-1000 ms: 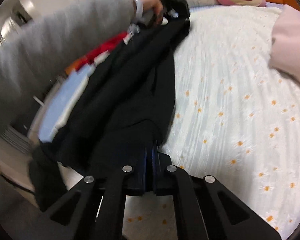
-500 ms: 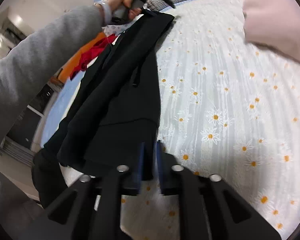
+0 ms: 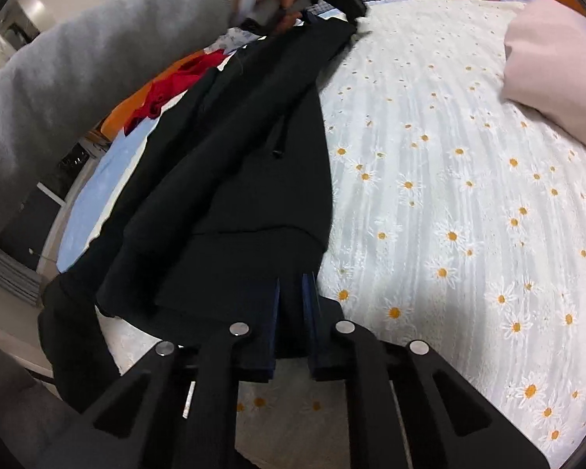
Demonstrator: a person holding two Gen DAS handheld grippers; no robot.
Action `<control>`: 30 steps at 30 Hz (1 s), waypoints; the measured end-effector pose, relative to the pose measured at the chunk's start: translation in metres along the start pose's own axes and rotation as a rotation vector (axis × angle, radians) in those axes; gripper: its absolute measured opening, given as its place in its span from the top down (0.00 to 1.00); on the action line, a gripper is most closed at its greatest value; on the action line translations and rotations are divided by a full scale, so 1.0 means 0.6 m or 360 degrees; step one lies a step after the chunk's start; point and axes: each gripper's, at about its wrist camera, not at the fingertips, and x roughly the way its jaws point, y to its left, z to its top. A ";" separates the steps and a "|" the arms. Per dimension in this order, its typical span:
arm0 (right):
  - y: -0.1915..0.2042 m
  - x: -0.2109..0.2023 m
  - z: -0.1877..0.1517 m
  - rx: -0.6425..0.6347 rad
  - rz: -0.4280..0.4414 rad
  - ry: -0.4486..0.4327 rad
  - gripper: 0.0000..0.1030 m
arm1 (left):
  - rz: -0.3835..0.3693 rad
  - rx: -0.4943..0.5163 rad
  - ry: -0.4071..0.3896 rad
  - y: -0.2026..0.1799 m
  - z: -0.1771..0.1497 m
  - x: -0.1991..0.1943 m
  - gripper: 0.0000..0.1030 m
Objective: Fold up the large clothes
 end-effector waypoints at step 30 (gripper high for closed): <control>0.167 -0.021 0.067 -0.0127 0.0445 0.0042 0.95 | -0.0941 -0.0173 -0.0349 0.247 -0.073 -0.095 0.18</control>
